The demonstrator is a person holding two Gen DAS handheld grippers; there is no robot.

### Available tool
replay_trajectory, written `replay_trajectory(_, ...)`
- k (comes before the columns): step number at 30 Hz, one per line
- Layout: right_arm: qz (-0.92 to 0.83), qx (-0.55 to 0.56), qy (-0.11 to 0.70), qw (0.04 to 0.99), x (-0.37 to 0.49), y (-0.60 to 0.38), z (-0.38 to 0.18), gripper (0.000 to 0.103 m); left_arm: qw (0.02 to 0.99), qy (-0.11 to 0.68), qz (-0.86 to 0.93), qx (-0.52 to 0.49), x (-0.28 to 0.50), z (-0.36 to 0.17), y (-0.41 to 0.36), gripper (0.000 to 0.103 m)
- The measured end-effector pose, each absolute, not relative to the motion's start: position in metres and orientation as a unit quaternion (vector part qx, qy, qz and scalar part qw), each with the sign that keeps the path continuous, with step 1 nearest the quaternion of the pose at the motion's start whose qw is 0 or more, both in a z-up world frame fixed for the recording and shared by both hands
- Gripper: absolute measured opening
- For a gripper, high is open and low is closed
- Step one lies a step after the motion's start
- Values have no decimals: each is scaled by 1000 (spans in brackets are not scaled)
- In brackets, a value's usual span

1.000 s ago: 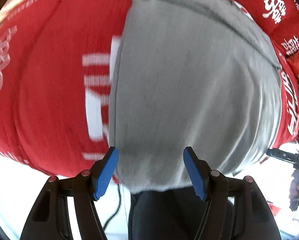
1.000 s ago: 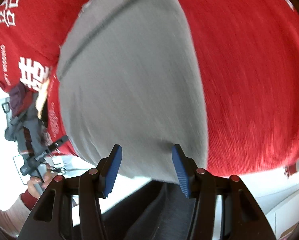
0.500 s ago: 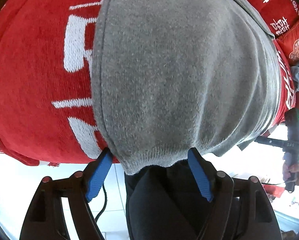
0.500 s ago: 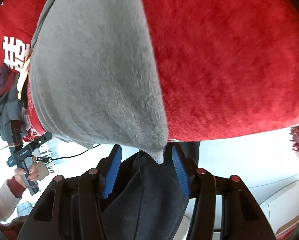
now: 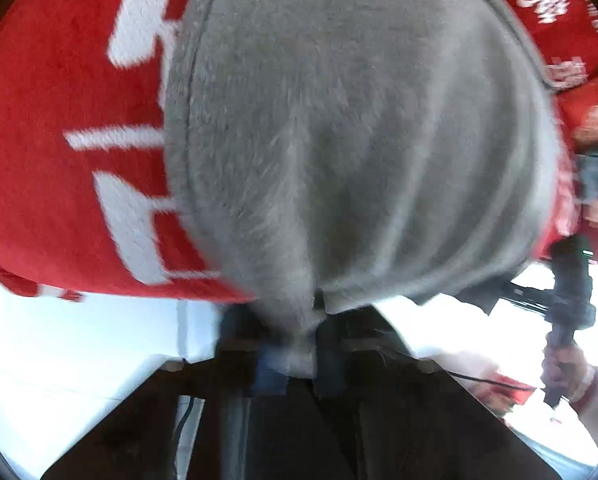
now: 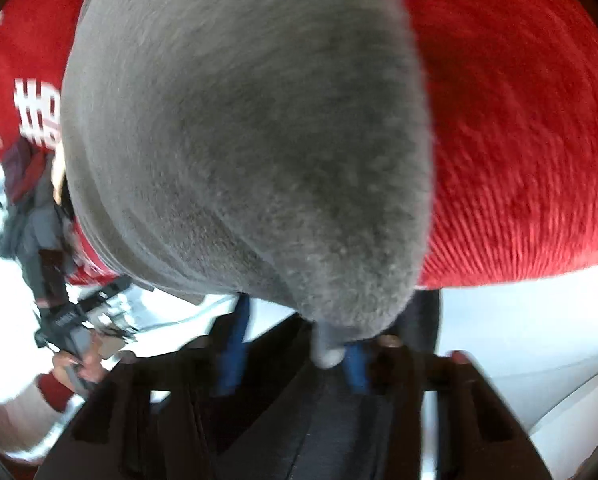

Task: Fold small clothes
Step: 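Grasp the hem with both grippers, fold it toward the collar, release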

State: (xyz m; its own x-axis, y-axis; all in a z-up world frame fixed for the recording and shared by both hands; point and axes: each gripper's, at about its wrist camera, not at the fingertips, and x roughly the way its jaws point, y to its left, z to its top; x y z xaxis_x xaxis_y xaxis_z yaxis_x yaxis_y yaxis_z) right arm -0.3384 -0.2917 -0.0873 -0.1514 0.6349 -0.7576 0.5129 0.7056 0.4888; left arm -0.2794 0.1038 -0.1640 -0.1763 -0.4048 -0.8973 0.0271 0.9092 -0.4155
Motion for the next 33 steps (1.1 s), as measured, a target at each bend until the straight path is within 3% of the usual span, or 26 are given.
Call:
replay_trajectory(1, 61, 388, 752, 530, -340, -292, -84, 12, 630, 744, -182, -127, -280, -160, 105, 9)
replay_trajectory(3, 68, 414, 739, 527, -344, -294, -74, 9, 631, 735, -208, -134, -281, -150, 105, 9)
replay_trajectory(18, 135, 528, 586, 600, -279, -296, 27, 8, 697, 618, -281, -231, -196, -43, 119, 9)
replay_trajectory(26, 161, 550, 515, 638, -189, -322, 62, 8, 741, 557, -283, -246, -112, 6, 115, 9)
replay_trajectory(33, 173, 543, 488, 661, -94, -360, 75, 8, 766, 531, -266, -246, -29, 15, 87, 9)
